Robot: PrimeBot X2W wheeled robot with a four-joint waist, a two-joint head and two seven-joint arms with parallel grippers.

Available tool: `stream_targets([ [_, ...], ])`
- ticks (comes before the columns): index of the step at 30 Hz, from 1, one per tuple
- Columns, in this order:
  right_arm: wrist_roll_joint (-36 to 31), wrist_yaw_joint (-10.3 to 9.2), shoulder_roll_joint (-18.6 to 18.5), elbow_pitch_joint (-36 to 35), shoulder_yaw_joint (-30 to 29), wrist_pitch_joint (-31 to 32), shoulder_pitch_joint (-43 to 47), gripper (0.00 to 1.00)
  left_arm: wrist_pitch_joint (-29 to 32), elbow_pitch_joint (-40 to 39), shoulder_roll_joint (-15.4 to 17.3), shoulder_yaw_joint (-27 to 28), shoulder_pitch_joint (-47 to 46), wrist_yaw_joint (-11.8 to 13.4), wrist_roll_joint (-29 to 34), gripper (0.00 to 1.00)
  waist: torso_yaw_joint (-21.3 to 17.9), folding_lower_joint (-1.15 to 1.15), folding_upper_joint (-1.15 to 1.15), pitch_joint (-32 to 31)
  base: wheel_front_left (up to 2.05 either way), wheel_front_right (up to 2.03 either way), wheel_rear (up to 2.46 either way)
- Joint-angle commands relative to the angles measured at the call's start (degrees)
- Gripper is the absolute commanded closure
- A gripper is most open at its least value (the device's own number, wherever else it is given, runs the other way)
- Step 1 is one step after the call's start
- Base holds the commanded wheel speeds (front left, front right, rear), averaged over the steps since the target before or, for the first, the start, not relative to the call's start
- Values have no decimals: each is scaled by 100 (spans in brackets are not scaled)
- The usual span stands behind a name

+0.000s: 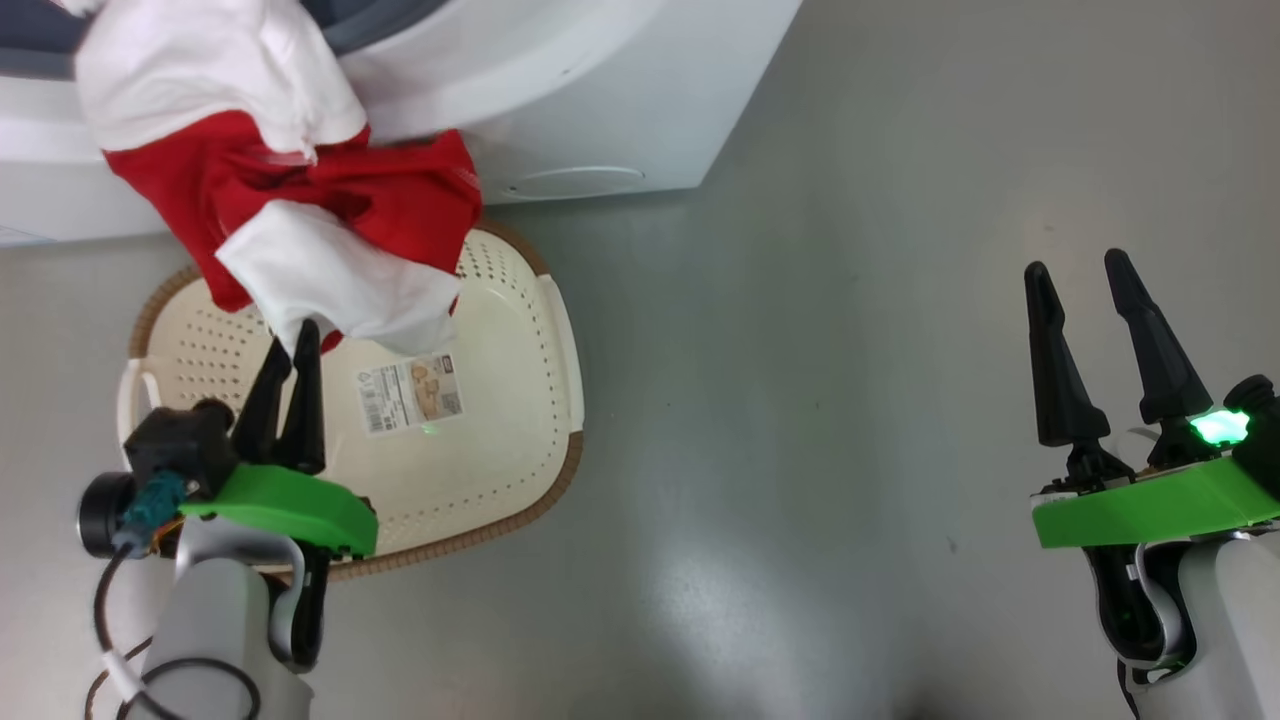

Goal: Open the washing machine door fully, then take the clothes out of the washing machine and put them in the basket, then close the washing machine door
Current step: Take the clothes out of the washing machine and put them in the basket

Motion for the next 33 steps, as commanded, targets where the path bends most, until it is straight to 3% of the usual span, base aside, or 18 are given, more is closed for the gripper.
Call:
stream_targets([
  [1, -52, 36, -21, -154, 115, -36, -9, 0, -28, -43, 107, 158, -4, -32, 44, 100, -81, 0, 0, 143, 0, 0, 0],
  [29, -58, 36, 16, -270, 352, -36, -477, 0, -28, 3445, 483, -396, -1843, -37, 104, 100, -300, 0, 0, 1203, 0, 0, 0],
  [33, -60, 36, 6, -278, 355, -36, -502, 0, -28, 3590, 510, -453, -2002, -37, 43, 100, -291, 0, 0, 1270, 0, 0, 0],
])
